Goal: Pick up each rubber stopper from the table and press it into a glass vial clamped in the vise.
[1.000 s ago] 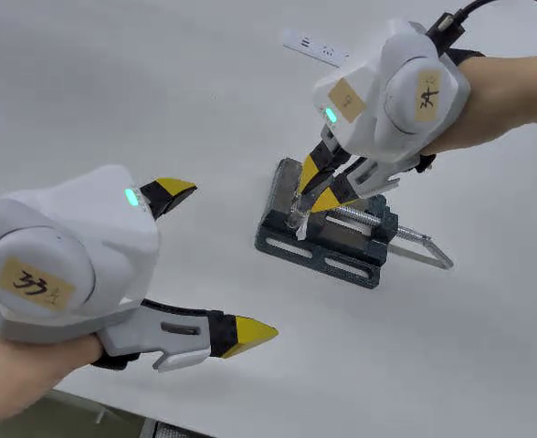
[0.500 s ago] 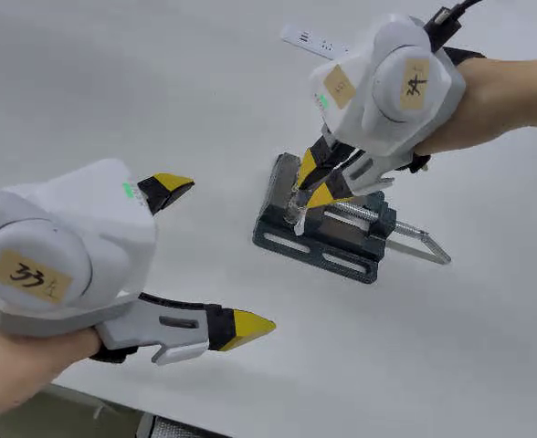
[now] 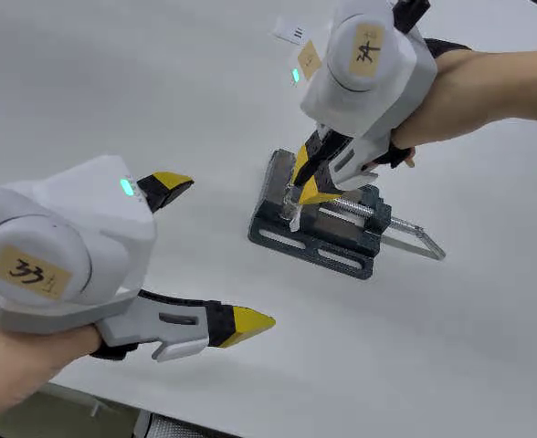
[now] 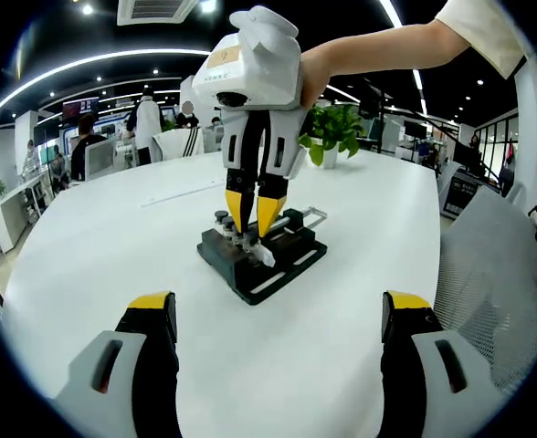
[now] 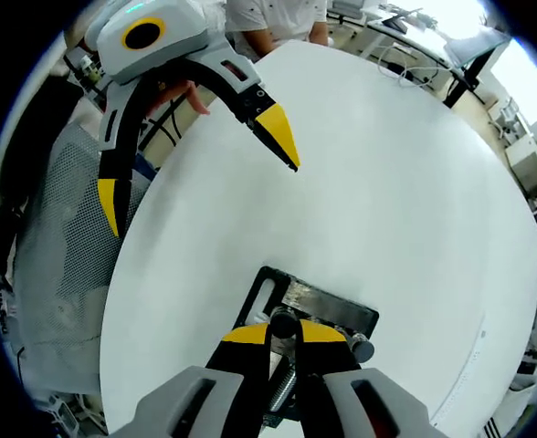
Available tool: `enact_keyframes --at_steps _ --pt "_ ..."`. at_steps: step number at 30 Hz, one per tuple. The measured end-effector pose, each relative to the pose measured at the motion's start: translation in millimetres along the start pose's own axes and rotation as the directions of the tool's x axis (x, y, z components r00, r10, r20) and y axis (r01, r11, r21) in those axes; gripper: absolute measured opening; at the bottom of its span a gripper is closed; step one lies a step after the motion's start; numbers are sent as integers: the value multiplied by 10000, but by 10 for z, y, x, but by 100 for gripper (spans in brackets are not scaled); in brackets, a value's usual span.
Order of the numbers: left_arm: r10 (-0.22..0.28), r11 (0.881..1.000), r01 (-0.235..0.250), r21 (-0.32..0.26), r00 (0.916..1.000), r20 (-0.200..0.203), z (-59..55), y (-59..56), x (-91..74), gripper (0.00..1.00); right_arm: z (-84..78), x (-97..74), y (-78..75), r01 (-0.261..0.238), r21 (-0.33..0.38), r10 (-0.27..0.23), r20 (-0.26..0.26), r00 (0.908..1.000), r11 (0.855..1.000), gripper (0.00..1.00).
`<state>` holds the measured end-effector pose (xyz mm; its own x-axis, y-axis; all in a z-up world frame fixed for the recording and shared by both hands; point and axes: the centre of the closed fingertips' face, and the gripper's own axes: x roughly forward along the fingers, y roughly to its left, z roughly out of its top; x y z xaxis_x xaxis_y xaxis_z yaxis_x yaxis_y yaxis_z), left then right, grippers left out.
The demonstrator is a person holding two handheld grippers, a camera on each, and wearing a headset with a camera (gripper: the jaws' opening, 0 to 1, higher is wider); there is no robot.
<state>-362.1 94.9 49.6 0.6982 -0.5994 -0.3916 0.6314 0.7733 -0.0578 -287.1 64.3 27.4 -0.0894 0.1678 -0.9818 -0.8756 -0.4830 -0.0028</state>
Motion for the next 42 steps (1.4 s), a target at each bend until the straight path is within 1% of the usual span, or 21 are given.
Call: enact_keyframes --at_steps 7,12,14,16,17,18,19,20,21,22,23,24,25,27,30,32,35,36,42 --pt "-28 10000 28 -26 10000 -8 1 -9 -11 91 14 0 2 -143 -737 145 20 9999 9972 5" --pt "-56 10000 56 -5 10000 -57 -9 -12 -19 91 19 -5 12 -164 -655 174 158 9997 9977 7" --pt "-52 10000 51 -26 10000 -44 -8 -9 -23 91 18 -6 9 -174 -760 189 202 9996 9970 7" --pt "-20 10000 20 -13 10000 -36 -10 1 -28 91 30 -11 24 -225 -623 244 298 9993 9978 10" --pt "-8 10000 8 -26 10000 -33 -10 7 -28 91 31 -22 17 -109 -691 132 322 9994 9975 11" --pt "21 10000 -21 -51 10000 -26 -10 16 -31 91 28 -47 -30 146 -833 -117 351 9993 9964 14" --pt "37 10000 -37 -56 10000 -18 -8 22 -31 91 26 -65 -43 208 -793 -179 375 9991 9966 15" --pt "66 10000 -66 -57 10000 -2 -5 31 -34 91 56 -96 -58 270 -571 -234 630 9977 9980 15" --pt "88 9999 -88 -59 10000 -3 -4 38 -35 91 81 -106 -35 111 -191 -94 876 9961 9998 11" --pt "108 9999 -108 -57 9999 -1 -4 45 -39 91 96 -125 -2 -106 103 95 1016 9948 9999 5" --pt "138 9999 -138 -72 9999 18 -3 57 -42 91 95 -132 4 -191 366 150 1107 9937 9991 0" --pt "145 9999 -144 -86 9999 21 -5 63 -44 91 60 -131 -20 -83 321 51 989 9951 9995 0" --pt "154 9998 -154 -93 9999 14 -7 67 -44 91 58 -115 -26 -42 215 20 1010 9949 9998 0" --pt "164 9999 -164 -46 9998 60 -5 72 -43 90 9 -83 -34 -19 178 4 850 9964 9998 0" --pt "139 9999 -138 -102 9999 17 -23 76 -35 90 13 -79 -28 -47 348 15 917 9958 9994 0" --pt "126 9998 -126 -139 9999 4 -30 73 -28 90 24 -76 -10 -80 354 46 942 9955 9993 0" --pt "81 9998 -82 -164 10000 -33 -46 62 -14 90 29 -57 -23 -49 324 18 953 9954 9995 0" --pt "71 9998 -72 -167 10000 -25 -49 58 -10 90 25 -37 -23 -106 371 71 935 9956 9993 0" --pt "24 9996 -26 -272 10000 -53 -78 39 5 90 10 -29 -10 -100 135 88 843 9964 9999 0"
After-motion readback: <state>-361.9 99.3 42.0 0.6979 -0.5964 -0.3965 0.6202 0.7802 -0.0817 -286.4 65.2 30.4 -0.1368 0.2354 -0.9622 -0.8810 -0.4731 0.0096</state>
